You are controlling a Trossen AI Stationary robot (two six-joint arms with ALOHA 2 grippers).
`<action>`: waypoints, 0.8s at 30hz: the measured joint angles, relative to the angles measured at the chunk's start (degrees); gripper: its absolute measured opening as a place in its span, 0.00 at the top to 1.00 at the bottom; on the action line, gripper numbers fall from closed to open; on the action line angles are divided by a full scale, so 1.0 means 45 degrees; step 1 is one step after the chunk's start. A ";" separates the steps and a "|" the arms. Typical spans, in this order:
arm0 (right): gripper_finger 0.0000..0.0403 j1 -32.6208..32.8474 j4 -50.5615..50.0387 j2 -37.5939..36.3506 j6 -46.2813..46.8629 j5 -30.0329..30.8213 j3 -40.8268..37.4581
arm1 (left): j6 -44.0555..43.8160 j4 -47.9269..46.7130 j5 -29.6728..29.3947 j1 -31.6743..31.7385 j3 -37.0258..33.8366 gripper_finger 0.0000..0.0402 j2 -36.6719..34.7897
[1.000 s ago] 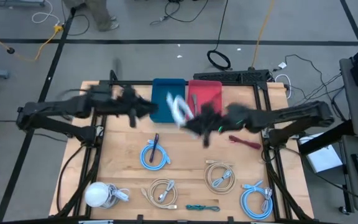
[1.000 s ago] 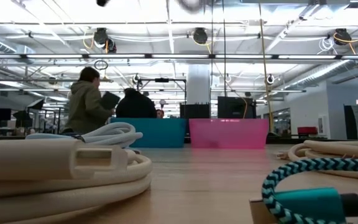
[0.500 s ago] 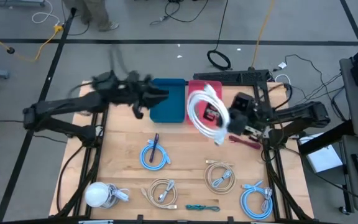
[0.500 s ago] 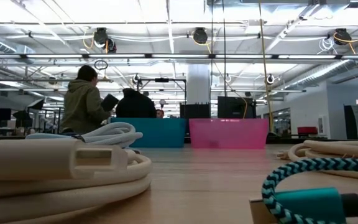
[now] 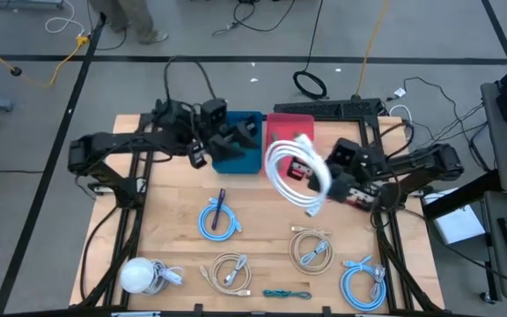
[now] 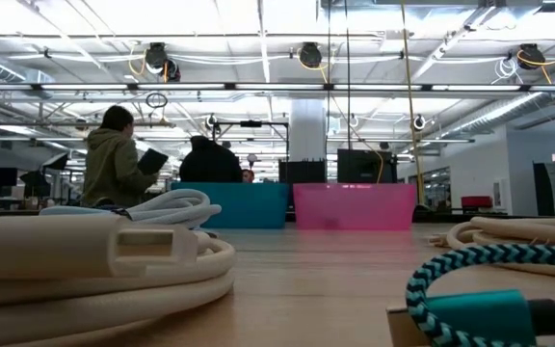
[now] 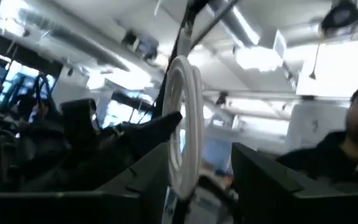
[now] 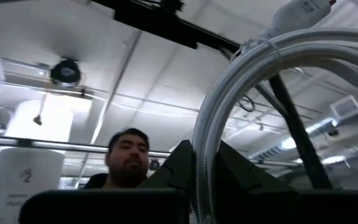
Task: Pick & Place USB Port
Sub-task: Put the large white charger cable into the blue bin
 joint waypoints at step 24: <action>0.68 -0.1091 -0.3127 -0.0026 -0.1015 0.2676 -0.0177 | 0.2488 -0.7908 0.0048 -0.0186 0.2493 0.98 -0.0210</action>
